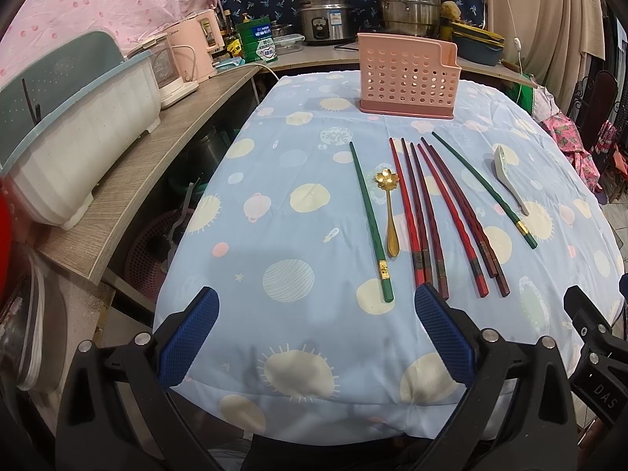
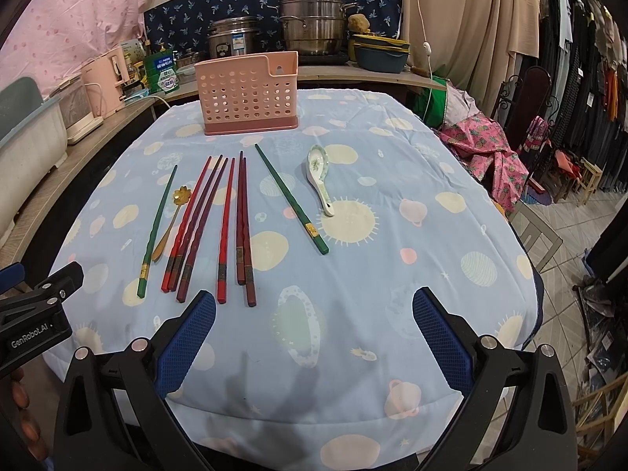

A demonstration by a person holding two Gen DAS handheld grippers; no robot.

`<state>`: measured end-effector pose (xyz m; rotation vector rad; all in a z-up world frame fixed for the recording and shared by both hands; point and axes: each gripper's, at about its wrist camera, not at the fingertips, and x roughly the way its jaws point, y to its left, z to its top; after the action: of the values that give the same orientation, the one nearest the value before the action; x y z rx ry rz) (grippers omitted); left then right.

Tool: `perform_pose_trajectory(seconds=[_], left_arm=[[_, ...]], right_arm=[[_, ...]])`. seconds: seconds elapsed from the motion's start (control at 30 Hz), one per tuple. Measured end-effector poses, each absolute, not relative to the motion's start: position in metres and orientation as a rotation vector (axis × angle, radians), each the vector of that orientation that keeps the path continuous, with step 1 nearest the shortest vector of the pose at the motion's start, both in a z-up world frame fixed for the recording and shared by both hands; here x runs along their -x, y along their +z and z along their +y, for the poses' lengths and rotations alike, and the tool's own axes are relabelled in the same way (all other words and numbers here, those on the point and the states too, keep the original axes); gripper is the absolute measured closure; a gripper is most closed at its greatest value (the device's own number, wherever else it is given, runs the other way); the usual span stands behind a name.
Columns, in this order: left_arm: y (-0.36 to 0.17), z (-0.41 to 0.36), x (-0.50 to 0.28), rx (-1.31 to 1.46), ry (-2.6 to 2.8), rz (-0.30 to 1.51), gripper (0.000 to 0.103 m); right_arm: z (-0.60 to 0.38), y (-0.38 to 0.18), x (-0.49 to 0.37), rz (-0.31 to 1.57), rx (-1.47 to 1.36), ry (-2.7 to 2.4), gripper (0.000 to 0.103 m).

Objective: Organize utensils

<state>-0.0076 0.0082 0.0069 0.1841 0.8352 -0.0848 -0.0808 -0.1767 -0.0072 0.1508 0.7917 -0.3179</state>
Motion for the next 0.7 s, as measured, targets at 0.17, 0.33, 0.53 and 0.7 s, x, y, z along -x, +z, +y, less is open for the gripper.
perform_pose_trajectory(seconds=[0.17, 0.33, 0.53, 0.7], left_arm=[[0.006, 0.009, 0.007, -0.178, -0.085, 0.837, 0.008], [-0.004, 0.017, -0.006, -0.143, -0.086, 0.88, 0.007], [-0.033, 0.014, -0.024, -0.129, -0.113, 0.968, 0.007], [-0.051, 0.003, -0.038, -0.125, -0.156, 1.012, 0.008]], right_arm=[[-0.177, -0.007, 0.081, 0.791, -0.151, -0.319, 0.007], [-0.183, -0.012, 0.08, 0.8, -0.166, -0.324, 0.007], [-0.196, -0.025, 0.072, 0.836, -0.194, -0.333, 0.007], [-0.202, -0.033, 0.062, 0.856, -0.208, -0.328, 0.007]])
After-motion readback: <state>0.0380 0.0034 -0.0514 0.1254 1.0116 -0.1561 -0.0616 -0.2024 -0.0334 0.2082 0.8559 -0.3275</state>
